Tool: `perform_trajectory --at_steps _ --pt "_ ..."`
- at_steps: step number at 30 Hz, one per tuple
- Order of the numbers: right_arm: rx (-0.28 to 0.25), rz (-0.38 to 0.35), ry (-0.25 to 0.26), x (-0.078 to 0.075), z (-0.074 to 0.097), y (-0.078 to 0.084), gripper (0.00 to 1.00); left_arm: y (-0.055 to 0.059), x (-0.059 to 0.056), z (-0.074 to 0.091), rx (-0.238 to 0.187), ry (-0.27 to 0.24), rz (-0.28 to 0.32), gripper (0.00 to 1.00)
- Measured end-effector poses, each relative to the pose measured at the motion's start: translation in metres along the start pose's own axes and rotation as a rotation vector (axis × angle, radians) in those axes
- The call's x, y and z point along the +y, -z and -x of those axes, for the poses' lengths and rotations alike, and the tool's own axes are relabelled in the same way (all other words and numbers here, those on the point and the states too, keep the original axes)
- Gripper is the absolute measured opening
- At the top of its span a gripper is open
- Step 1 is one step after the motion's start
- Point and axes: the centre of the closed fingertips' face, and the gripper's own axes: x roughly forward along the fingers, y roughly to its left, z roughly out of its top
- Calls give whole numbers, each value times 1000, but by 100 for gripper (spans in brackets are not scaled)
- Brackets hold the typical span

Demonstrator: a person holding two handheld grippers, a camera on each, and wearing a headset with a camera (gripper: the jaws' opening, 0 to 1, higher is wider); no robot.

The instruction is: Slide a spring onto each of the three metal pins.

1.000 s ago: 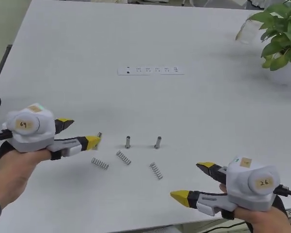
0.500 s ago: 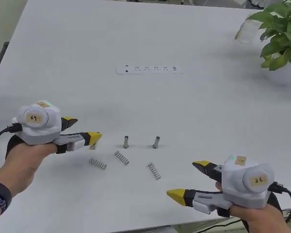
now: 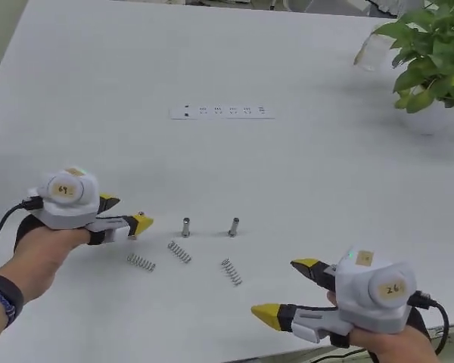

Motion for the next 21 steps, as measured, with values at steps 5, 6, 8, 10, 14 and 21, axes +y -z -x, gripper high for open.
perform_trajectory --at_steps 5,6,8,10,14,21 --pt "3 -2 0 -1 0 1 65 6 6 -7 2 -20 51 45" --pt "3 -3 1 -1 0 1 65 8 9 -8 4 -33 64 45" --pt "3 -5 1 -1 0 2 65 11 14 -11 1 -42 92 45" --pt "3 -4 0 -1 0 2 65 14 16 -13 4 -52 108 44" --pt "6 -4 0 -3 0 2 65 20 16 -19 24 -59 110 41" --pt "9 -3 1 -4 0 3 65 24 16 -29 36 -71 120 34"
